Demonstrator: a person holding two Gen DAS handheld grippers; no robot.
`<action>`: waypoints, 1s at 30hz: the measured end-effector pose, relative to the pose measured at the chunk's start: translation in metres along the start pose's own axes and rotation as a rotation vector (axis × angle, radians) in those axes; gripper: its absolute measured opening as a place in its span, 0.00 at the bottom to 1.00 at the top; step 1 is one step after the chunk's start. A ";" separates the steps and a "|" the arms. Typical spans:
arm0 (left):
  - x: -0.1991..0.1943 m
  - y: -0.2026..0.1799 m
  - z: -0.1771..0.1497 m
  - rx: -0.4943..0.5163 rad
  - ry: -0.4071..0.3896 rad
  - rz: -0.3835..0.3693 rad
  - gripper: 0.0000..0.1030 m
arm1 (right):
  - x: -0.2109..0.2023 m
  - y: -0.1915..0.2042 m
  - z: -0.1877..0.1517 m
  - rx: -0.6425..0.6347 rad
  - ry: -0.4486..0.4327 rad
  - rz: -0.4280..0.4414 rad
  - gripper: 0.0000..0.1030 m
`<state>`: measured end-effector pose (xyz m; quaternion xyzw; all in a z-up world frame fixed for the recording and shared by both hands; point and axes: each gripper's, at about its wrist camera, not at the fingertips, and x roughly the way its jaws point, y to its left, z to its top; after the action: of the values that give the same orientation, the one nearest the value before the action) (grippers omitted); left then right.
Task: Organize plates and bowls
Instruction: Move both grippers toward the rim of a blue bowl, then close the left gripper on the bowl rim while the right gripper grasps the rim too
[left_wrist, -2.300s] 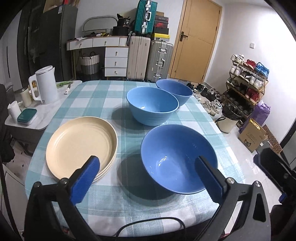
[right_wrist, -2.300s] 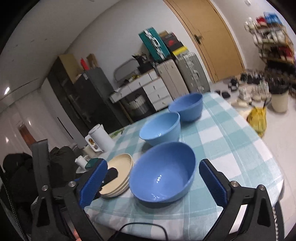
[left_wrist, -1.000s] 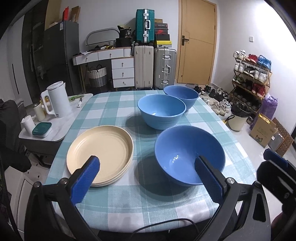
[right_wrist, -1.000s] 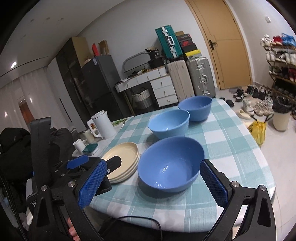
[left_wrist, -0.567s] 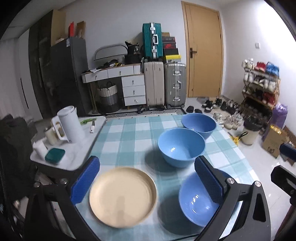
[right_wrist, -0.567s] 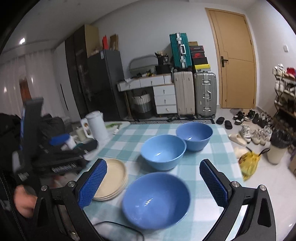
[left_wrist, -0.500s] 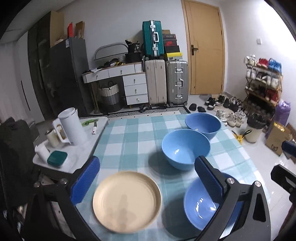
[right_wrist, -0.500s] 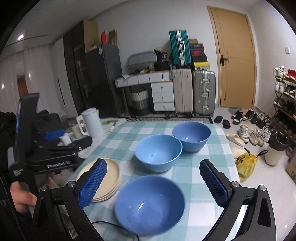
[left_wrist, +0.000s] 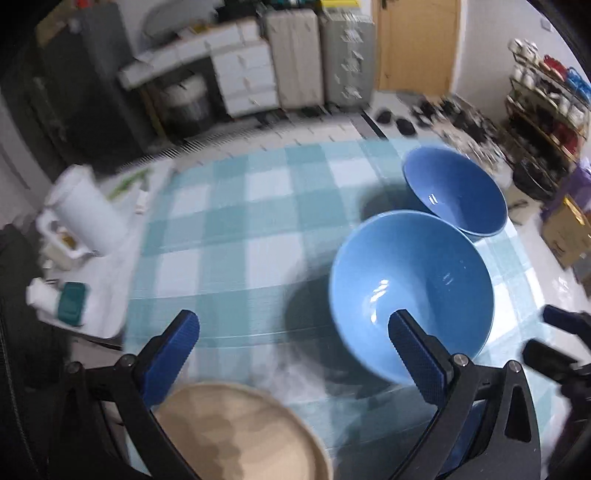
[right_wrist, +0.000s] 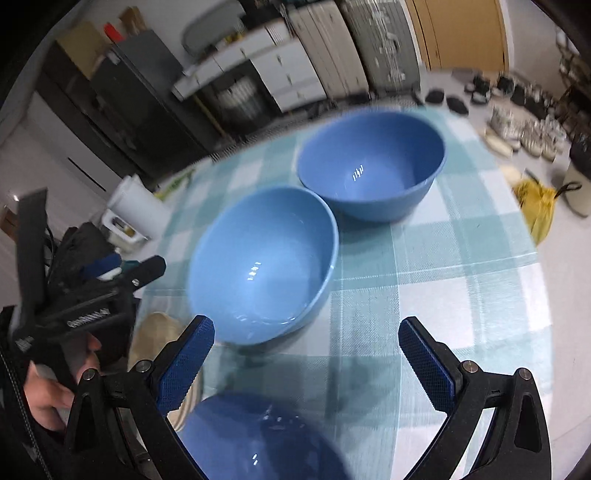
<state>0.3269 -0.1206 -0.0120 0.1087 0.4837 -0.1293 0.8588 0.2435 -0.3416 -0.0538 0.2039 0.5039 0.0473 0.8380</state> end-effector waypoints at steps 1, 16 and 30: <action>0.008 -0.002 0.004 0.001 0.022 -0.023 1.00 | 0.008 -0.002 0.004 0.006 0.014 -0.004 0.99; 0.088 -0.015 0.032 0.050 0.181 -0.078 0.88 | 0.060 -0.014 0.040 0.025 0.075 0.003 0.99; 0.092 -0.006 0.031 0.017 0.209 -0.175 0.27 | 0.072 -0.010 0.043 0.018 0.118 0.007 0.63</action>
<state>0.3953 -0.1470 -0.0760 0.0863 0.5772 -0.1959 0.7881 0.3140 -0.3430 -0.0997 0.2103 0.5522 0.0576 0.8047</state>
